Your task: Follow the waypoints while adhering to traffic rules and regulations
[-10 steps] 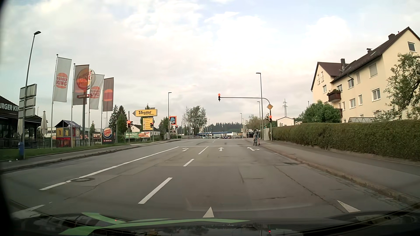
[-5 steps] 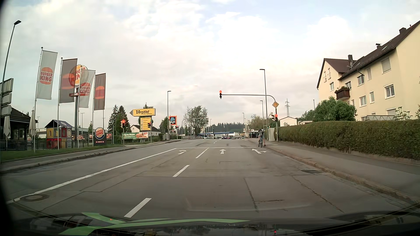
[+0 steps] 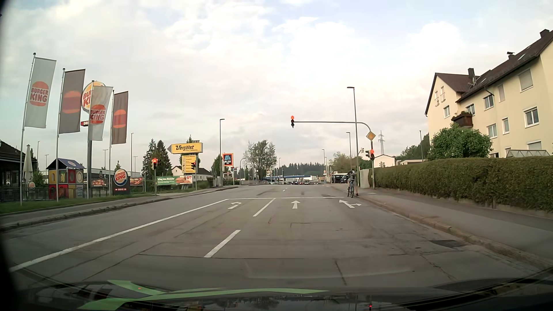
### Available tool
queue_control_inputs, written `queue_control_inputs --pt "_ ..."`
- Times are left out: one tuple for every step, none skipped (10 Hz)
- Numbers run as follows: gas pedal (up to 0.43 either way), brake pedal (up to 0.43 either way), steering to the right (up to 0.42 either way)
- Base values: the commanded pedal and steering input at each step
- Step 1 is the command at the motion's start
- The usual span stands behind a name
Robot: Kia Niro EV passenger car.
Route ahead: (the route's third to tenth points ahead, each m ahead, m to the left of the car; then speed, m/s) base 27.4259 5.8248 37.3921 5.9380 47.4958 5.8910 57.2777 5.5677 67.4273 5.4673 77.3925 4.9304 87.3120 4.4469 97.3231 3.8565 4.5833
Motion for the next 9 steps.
queue_control_inputs --pt "0.0 0.0 -0.013" --pt "0.0 0.0 -0.01" --pt "0.0 0.0 -0.006" --pt "0.0 0.0 -0.004" --pt "0.0 0.0 -0.003" --pt "0.0 0.0 -0.003" --pt "0.0 0.0 -0.001" --pt "0.0 0.0 0.0" --pt "0.0 0.0 0.0"
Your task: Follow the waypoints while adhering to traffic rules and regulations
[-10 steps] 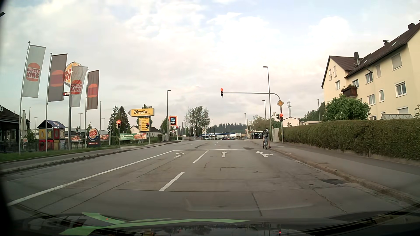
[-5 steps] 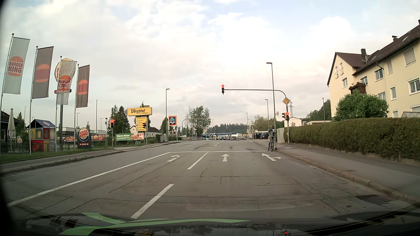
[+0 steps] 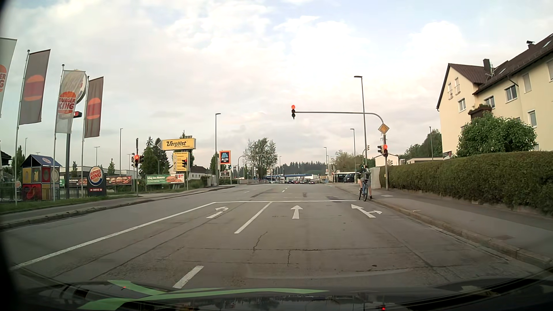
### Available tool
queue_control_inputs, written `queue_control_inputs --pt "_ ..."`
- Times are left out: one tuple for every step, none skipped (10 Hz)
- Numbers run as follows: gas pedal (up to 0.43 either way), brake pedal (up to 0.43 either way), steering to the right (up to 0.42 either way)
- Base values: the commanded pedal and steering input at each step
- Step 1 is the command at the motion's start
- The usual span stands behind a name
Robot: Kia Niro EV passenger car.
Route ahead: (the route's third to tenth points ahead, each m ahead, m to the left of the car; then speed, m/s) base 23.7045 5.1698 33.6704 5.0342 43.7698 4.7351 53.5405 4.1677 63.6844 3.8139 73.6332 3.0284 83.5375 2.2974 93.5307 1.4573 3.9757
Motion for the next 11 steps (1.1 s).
queue_control_inputs --pt "0.0 0.0 0.0" --pt "0.008 0.0 0.001" --pt "0.008 0.0 0.0" --pt "0.008 0.0 0.001" --pt "0.008 0.0 0.001" --pt "0.008 0.0 0.001" --pt "0.008 0.0 0.001" --pt "0.008 0.0 0.001" --pt "0.008 0.0 0.001" --pt "0.008 0.0 0.002" --pt "0.008 0.0 0.001"
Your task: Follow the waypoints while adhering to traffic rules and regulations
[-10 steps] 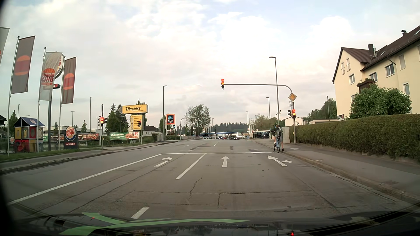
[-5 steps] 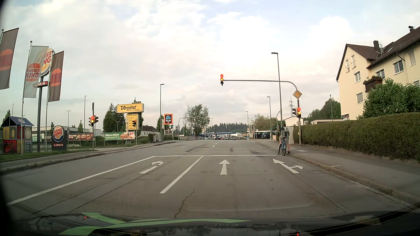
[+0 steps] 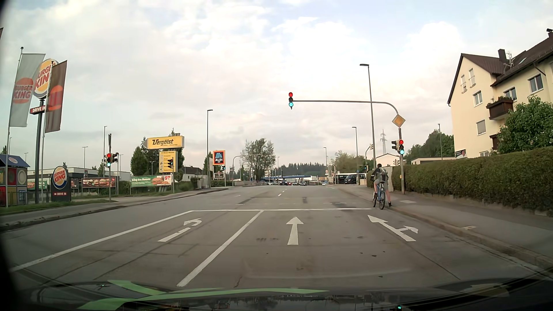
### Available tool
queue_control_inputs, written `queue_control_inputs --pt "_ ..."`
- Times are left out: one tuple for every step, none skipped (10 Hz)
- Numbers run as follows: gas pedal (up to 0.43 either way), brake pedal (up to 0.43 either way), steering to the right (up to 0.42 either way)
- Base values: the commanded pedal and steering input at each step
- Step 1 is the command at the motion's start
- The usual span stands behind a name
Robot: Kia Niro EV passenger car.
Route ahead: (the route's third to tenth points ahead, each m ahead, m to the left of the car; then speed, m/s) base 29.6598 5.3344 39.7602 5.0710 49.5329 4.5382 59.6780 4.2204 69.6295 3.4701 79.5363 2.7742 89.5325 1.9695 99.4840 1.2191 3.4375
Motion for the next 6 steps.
queue_control_inputs --pt "0.008 0.0 0.001" --pt "0.008 0.0 0.002" --pt "0.008 0.0 0.001" --pt "0.008 0.0 0.0" --pt "0.008 0.0 0.0" --pt "0.067 0.0 0.0"
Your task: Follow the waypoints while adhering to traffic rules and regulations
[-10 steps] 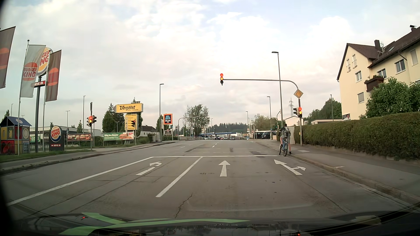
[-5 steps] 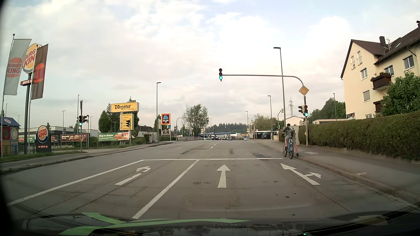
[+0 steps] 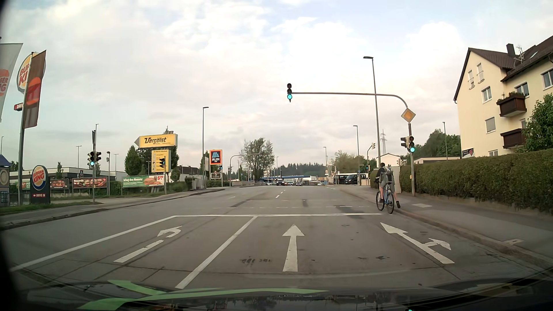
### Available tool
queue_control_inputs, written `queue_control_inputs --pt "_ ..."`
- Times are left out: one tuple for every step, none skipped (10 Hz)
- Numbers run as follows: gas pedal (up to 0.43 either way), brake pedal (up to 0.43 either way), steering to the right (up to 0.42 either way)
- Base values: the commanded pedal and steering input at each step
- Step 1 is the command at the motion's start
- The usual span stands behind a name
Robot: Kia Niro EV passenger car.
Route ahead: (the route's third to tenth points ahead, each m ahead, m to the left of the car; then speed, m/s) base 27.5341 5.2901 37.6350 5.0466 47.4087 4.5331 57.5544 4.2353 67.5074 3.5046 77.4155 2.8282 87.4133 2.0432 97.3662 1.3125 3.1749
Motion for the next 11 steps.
queue_control_inputs --pt "0.067 0.0 0.0" --pt "0.067 0.0 0.0" --pt "0.067 0.0 0.0" --pt "0.067 0.0 0.0" --pt "0.067 0.0 0.0" --pt "0.067 0.0 0.0" --pt "0.067 0.0 0.0" --pt "0.067 0.0 0.0" --pt "0.11 0.0 0.0" --pt "0.197 0.0 0.0" --pt "0.248 0.0 0.0"
